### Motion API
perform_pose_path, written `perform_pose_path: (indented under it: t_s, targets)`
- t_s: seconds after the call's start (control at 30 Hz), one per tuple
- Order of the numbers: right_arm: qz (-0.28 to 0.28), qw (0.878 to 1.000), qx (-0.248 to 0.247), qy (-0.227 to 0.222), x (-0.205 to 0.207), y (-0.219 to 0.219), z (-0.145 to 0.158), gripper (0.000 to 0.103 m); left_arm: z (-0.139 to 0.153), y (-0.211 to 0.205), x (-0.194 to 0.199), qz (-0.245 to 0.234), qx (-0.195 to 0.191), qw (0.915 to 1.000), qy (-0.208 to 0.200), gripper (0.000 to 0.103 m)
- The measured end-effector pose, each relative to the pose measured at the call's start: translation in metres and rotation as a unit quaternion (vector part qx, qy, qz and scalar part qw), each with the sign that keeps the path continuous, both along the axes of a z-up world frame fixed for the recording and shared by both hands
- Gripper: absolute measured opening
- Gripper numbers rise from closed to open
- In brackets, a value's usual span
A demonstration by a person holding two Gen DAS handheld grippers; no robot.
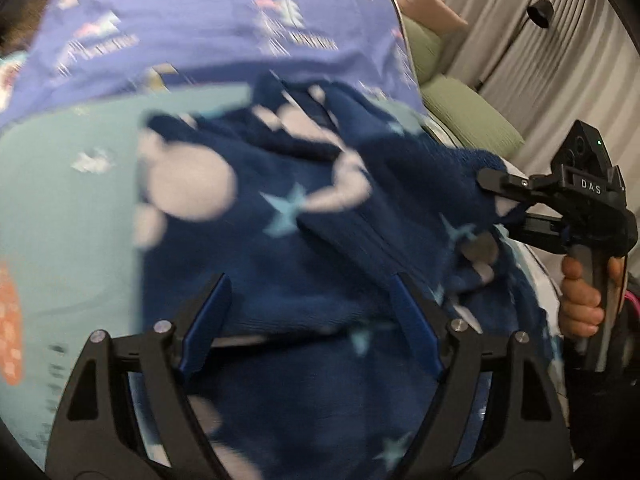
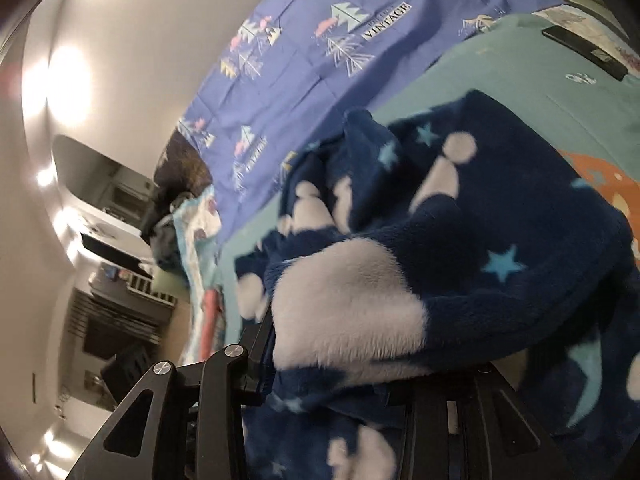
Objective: Fold small clothes
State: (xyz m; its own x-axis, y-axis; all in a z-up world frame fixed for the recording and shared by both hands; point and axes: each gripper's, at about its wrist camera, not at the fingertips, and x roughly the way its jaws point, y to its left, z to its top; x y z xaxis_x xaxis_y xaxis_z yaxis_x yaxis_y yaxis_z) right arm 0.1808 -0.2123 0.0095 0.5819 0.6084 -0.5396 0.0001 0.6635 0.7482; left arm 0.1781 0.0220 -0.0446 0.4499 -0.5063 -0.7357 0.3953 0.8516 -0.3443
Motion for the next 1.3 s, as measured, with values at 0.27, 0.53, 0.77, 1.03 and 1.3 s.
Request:
perform_pose_path:
  t_s: [0.27, 0.53, 0.77, 1.03, 1.3]
  targets:
    - [-0.004, 1.000, 0.003, 0.001, -0.003, -0.015, 0.002, 0.048, -0.004, -0.024, 0.020, 0.012, -0.092, 0.9944, 0.049, 0.082]
    - [-0.009, 1.000, 0.013, 0.005, -0.002, -0.018, -0.002, 0.051, -0.018, -0.039, 0.039, 0.027, -0.153, 0.9825, 0.103, 0.073]
    - [-0.016, 1.000, 0.010, -0.005, -0.012, -0.029, 0.000, 0.059, 0.036, -0.020, 0.030, 0.061, -0.110, 0.9920, 0.012, 0.011]
    - [-0.132, 0.990, 0.044, 0.015, -0.021, -0.072, -0.022, 0.069, 0.077, 0.020, 0.028, 0.058, -0.051, 0.9966, -0.027, 0.011]
    - [-0.284, 0.956, 0.077, 0.001, -0.037, -0.123, -0.044, 0.018, 0.040, 0.008, 0.031, 0.051, -0.043, 0.9972, 0.034, 0.011]
